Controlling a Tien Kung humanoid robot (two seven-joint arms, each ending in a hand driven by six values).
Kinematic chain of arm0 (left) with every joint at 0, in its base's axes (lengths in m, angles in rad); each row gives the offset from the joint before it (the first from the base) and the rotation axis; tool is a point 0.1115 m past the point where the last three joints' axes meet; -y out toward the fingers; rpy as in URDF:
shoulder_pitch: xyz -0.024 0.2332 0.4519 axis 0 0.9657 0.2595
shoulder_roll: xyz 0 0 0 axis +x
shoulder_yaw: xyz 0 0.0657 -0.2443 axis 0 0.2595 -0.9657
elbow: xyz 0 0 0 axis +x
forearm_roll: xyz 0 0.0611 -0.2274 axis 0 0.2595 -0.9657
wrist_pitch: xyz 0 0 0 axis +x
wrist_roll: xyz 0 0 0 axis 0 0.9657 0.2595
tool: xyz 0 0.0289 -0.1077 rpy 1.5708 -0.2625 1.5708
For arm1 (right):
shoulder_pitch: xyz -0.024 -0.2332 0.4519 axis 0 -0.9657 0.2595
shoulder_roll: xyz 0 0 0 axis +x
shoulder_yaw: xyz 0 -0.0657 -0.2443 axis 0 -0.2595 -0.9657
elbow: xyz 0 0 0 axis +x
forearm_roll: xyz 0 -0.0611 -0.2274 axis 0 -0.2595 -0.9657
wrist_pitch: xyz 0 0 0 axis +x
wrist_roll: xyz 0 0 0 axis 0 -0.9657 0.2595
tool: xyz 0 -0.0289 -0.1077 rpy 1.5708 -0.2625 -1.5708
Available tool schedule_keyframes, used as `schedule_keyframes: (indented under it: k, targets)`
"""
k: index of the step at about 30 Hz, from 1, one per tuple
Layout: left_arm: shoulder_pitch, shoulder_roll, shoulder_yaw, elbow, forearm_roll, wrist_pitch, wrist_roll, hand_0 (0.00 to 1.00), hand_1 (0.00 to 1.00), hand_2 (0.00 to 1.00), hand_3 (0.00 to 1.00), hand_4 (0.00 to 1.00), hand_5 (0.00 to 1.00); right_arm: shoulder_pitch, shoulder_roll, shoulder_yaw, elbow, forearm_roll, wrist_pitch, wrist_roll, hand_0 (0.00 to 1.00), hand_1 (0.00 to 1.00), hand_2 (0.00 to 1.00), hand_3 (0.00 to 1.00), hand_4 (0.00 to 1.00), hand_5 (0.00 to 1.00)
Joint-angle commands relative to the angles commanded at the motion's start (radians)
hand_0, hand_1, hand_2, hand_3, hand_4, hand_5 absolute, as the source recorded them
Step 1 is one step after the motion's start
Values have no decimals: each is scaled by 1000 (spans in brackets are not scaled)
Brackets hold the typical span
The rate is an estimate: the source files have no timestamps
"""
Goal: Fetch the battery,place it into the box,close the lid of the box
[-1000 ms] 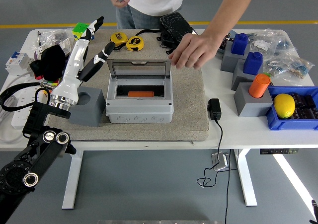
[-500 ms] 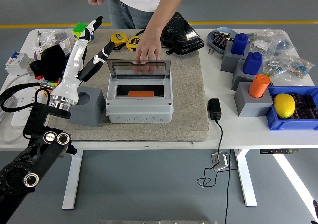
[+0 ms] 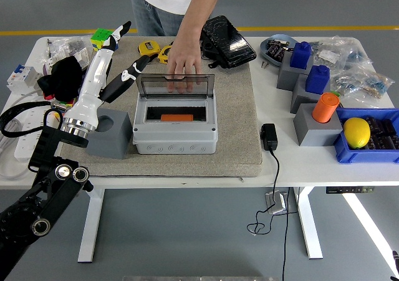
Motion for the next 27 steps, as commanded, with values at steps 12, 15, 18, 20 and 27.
schedule_keyframes:
  k: [12,15,18,20,27]
  targets:
    - [-29,43,69,103,164,-117,85,916,898,840,834,998,998,-4,-3,2,0,-1,1,-1,824,808,768,789,998,998]
    - [-30,41,71,117,160,-117,84,916,898,840,834,998,998,-5,0,7,0,-3,2,0,824,808,768,789,998,998]
    - [-27,39,71,119,155,-121,82,918,901,844,834,998,998,-5,3,0,0,4,3,3,824,808,769,790,998,998]
    - [-23,40,74,114,153,-123,79,918,901,844,834,998,998,-3,3,-1,0,5,3,4,824,808,769,790,998,998]
    - [8,68,94,35,150,-121,81,912,895,824,827,998,998,3,-4,8,0,-1,1,3,824,808,769,790,998,998]
